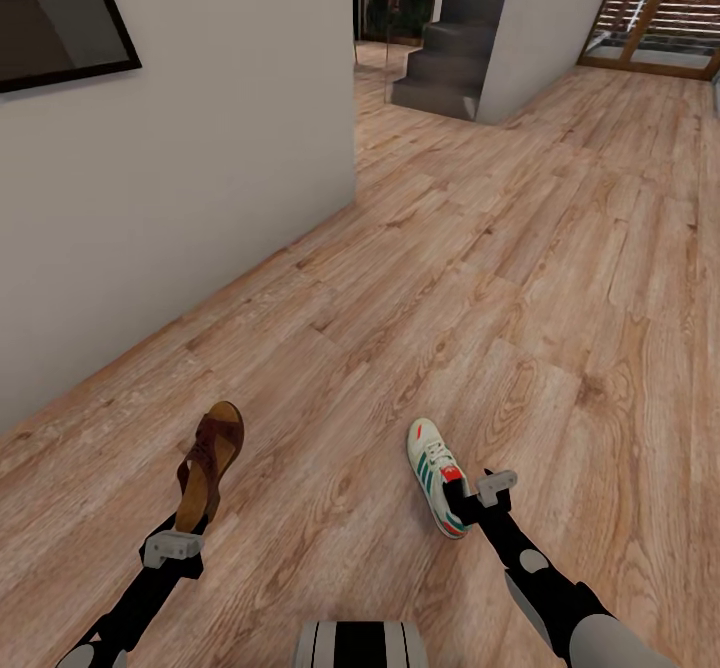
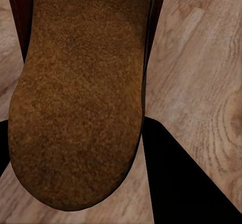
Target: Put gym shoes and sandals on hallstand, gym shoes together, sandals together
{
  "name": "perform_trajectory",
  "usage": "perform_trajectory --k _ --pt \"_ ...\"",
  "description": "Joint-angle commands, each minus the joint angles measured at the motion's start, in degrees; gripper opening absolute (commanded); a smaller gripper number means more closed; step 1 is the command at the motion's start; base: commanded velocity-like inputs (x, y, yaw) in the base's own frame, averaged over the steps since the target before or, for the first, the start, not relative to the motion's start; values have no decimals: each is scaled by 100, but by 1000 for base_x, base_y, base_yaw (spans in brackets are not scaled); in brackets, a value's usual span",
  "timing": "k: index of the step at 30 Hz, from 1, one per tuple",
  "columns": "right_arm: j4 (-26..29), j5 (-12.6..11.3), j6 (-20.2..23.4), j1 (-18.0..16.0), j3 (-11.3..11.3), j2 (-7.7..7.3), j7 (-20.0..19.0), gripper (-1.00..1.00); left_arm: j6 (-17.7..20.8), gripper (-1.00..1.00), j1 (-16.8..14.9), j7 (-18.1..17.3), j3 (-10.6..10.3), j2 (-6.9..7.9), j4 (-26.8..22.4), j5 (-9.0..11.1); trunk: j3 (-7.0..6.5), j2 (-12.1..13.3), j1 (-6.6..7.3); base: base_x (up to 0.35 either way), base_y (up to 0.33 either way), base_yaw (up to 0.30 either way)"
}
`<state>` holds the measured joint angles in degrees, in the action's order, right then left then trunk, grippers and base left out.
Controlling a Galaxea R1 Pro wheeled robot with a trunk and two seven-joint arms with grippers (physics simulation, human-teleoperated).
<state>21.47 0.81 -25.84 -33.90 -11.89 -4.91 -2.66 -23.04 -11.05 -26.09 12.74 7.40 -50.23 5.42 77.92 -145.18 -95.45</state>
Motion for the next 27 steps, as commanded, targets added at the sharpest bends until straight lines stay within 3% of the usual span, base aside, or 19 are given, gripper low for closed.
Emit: perform_trajectory --k 1,27 --pt "-3 7 -17 -2 1 -1 -15 100 1 -100 -3 -54 9 -1 4 38 3 -1 1 8 0 0" --pt "-10 7 -16 -2 -1 13 -15 100 2 -100 -3 -54 9 -1 4 38 12 -1 1 1 0 0"
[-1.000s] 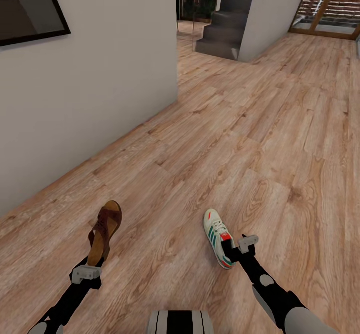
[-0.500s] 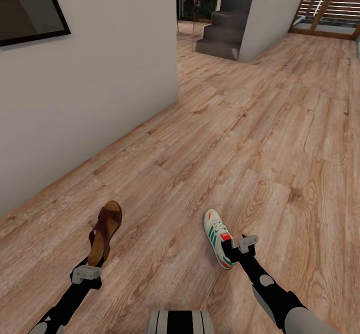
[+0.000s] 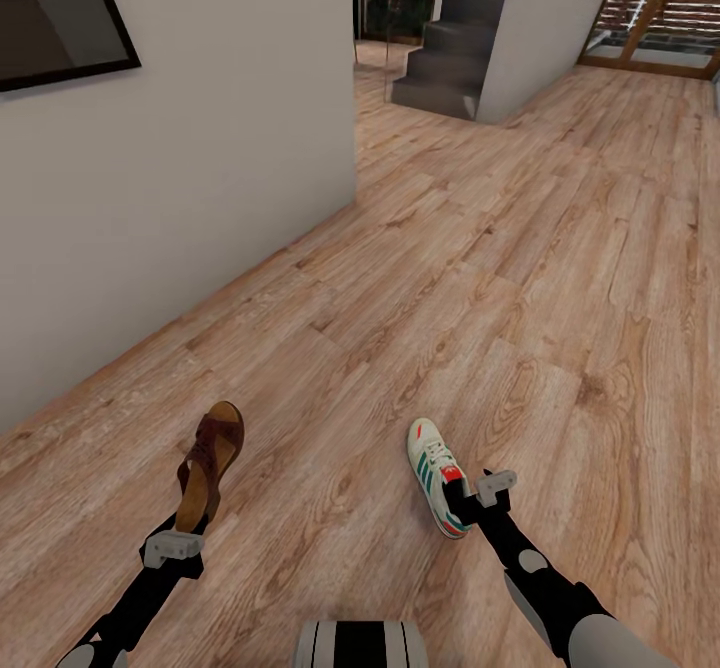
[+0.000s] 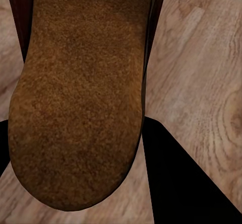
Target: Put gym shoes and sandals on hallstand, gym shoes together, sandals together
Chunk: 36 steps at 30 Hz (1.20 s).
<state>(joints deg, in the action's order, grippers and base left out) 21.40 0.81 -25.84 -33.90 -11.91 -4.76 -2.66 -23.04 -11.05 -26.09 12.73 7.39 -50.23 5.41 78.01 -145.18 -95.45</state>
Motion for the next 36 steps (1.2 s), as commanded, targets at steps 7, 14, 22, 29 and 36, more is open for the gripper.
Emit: perform_trajectory --k 7,14,22,29,36 --pt "-4 7 -10 -2 4 7 -15 100 1 -100 -5 -54 10 -1 4 39 49 -1 1 0 0 0" --pt "-4 7 -9 -2 4 10 -15 100 1 -100 -3 -54 10 -1 4 39 106 -1 1 0 0 0" --pt "-4 7 -9 -2 1 10 -15 100 1 -100 -3 -54 10 -1 4 39 154 -1 1 0 0 0" --pt "-4 7 -11 -2 4 10 -15 100 1 -100 -3 -54 10 3 2 39 160 -1 1 0 0 0" --pt "-4 7 -13 -2 4 16 -15 100 3 -100 -3 -54 12 6 -8 39 162 -1 1 0 0 0"
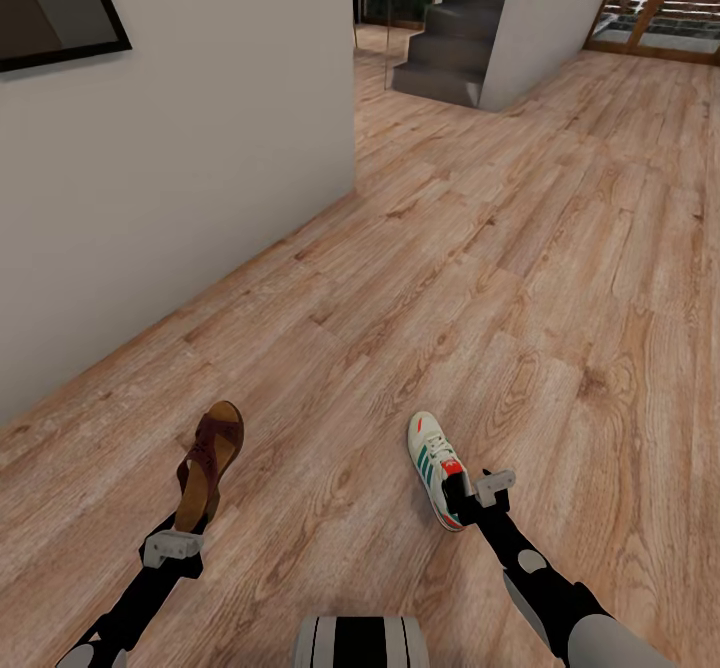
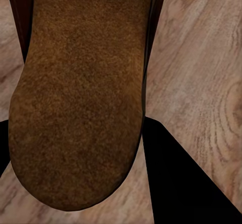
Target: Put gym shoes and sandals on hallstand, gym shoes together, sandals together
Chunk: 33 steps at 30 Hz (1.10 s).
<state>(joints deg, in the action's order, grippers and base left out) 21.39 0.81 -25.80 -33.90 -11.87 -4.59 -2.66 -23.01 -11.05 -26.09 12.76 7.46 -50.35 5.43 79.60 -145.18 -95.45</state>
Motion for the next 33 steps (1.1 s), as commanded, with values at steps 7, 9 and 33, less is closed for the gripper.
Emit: perform_trajectory --k 7,9,33 --pt "-3 7 -13 -2 1 1 -15 100 3 -100 -3 -54 15 0 0 55 35 -1 1 0 0 0" --pt "-3 7 -15 -2 1 2 -15 100 3 -100 -3 -54 15 2 0 58 46 -1 1 0 0 0" --pt "-10 0 -13 11 9 -4 -15 100 7 -100 -3 -54 25 10 3 71 117 -1 1 0 0 0"
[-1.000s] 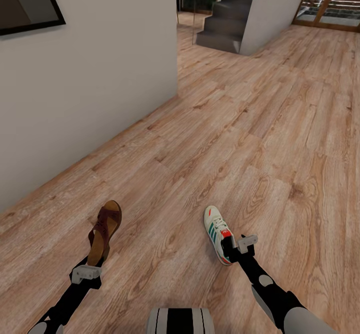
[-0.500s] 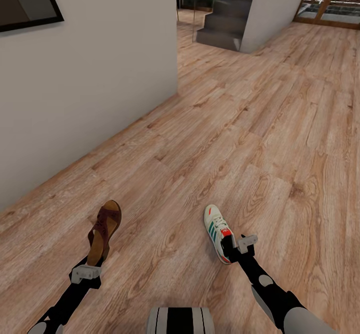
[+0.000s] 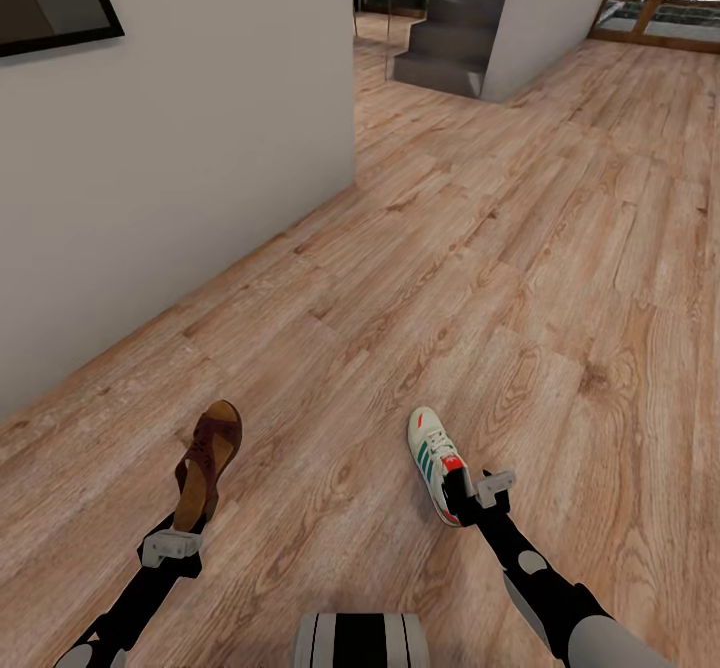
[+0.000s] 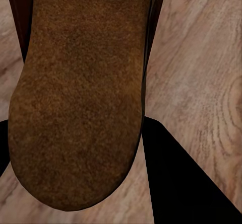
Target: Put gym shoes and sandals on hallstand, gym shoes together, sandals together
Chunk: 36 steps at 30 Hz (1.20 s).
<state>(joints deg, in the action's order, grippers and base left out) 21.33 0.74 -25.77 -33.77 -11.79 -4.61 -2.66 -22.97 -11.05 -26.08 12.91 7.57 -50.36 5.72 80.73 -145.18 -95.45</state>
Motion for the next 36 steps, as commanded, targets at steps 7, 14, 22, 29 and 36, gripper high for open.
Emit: perform_trajectory --k 7,14,22,29,36 --pt "-5 5 -21 13 -3 -4 -15 100 2 -100 -3 -55 3 -1 8 43 28 -1 1 0 0 0" --pt "-6 5 -24 21 -6 -4 -15 100 1 -100 -3 -55 1 -3 8 43 34 -1 1 0 0 0" --pt "-6 5 -23 27 -7 1 -9 100 -2 -100 -3 -55 1 -2 9 42 38 -1 1 0 0 0" --pt "-6 5 -19 28 -3 4 -7 100 -5 -100 -3 -55 1 -8 15 26 77 -1 1 0 0 0" --pt "-6 5 -19 28 -3 10 -5 100 -5 -100 -3 -55 1 -9 17 26 132 -1 1 0 0 0"
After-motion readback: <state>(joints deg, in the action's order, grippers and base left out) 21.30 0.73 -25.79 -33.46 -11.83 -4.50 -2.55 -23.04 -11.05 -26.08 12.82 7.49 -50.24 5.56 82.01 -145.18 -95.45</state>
